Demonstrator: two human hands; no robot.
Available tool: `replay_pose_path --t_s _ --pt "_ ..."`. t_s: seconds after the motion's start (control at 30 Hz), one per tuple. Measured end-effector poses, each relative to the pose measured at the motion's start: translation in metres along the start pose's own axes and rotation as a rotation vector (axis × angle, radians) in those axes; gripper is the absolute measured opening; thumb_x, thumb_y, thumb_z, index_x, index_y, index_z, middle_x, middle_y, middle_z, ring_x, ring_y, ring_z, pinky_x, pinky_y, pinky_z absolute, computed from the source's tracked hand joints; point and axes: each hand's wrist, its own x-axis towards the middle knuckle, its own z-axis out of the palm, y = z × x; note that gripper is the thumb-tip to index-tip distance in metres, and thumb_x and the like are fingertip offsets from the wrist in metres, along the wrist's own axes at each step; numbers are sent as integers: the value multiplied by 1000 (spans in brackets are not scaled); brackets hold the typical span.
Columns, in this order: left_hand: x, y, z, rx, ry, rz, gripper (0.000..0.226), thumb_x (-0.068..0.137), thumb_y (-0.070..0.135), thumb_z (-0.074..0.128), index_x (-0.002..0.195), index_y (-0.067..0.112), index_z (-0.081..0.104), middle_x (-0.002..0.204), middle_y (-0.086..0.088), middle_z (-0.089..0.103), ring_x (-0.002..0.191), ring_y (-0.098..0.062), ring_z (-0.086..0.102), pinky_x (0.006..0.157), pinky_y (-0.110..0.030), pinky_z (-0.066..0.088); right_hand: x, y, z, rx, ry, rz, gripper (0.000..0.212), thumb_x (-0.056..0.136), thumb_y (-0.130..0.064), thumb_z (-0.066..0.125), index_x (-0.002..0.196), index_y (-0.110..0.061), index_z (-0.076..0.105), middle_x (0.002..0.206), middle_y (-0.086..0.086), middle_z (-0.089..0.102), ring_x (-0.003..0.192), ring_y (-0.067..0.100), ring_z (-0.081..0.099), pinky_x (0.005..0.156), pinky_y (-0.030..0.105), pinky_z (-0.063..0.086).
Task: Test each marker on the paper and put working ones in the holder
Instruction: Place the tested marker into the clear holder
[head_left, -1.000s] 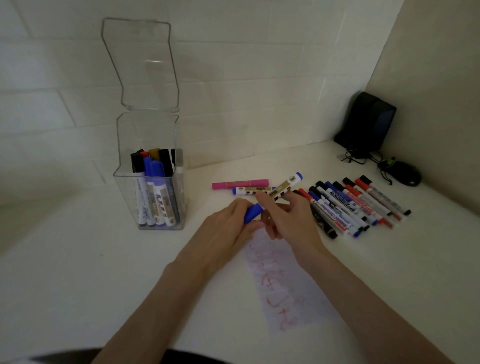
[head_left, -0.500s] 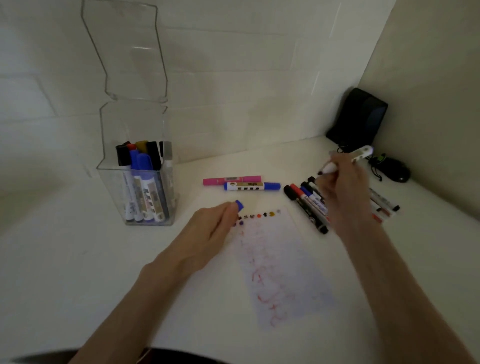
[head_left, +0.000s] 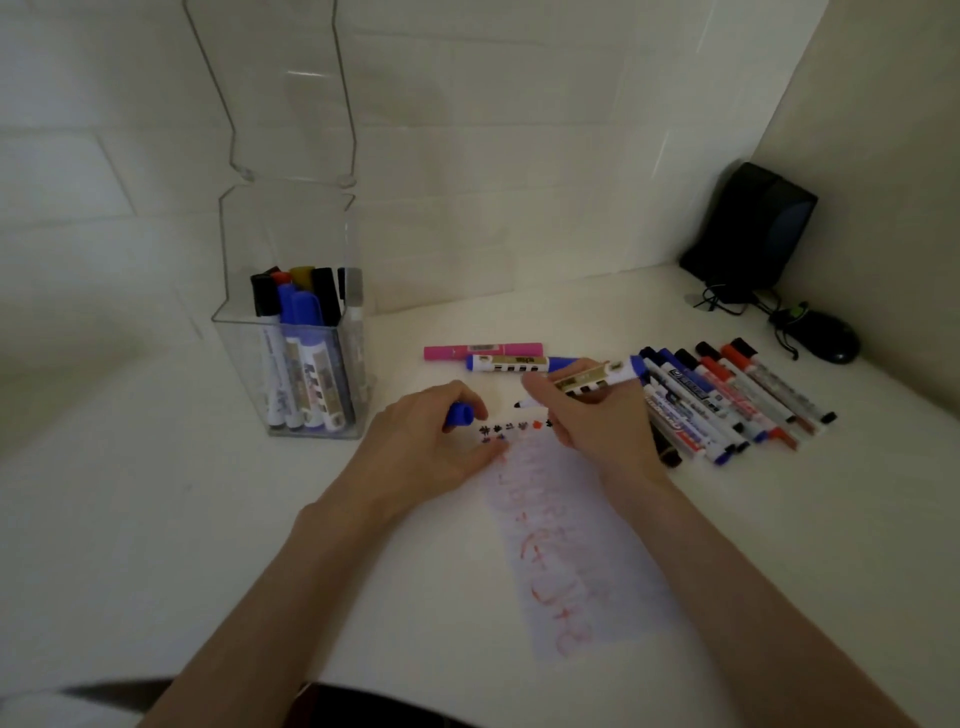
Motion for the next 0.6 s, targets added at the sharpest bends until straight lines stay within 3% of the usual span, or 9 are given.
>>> replay_pose_path --t_s 0.1,0.23,0.37,0.6 --pt "0 2 1 53 -40 -6 50 72 74 70 107 39 61 100 18 61 90 -8 58 83 -30 50 3 5 4 -89 24 -50 24 82 -19 84 80 -3 67 59 -7 63 48 -1 52 49 12 42" --pt "1 0 3 82 -60 -13 56 69 76 70 110 39 61 105 18 62 95 -8 58 87 -31 50 3 13 8 -179 0 -109 20 79 -6 74 72 6 59 56 1 54 49 6 45 49 15 40" --pt "2 0 4 104 -70 -12 56 70 75 70 112 40 59 102 20 58 91 -6 56 80 -25 44 5 20 10 -222 23 -174 25 79 -6 72 69 7 54 54 1 50 49 7 43 50 19 39" --pt "3 -3 5 132 -88 -13 57 70 77 68 114 41 58 107 19 59 95 -7 56 84 -28 46 7 23 10 -231 24 -204 23 80 -8 74 70 5 58 53 -1 54 49 5 46 51 18 41"
